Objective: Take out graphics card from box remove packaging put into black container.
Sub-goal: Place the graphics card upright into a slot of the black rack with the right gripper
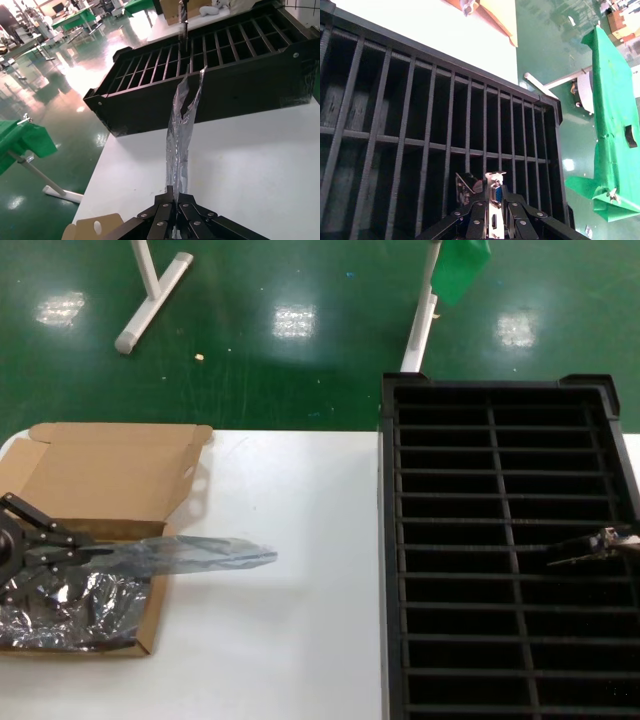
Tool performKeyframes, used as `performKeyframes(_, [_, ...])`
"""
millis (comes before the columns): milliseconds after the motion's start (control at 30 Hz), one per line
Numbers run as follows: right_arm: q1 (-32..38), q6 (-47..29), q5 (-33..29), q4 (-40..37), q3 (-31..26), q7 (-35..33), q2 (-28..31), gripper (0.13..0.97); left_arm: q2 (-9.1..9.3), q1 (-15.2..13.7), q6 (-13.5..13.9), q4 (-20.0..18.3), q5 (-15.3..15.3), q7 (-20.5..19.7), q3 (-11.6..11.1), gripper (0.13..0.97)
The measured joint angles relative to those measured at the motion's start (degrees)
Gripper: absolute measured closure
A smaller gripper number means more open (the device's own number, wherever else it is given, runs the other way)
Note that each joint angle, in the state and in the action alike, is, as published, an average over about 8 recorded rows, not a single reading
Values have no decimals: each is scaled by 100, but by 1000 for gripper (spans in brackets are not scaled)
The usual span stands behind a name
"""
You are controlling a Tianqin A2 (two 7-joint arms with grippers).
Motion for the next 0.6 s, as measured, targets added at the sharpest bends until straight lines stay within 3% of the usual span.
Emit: performKeyframes(600, [-274, -23, 326, -1, 322, -87, 75, 914, 122, -10, 0, 51, 339, -31, -346, 955])
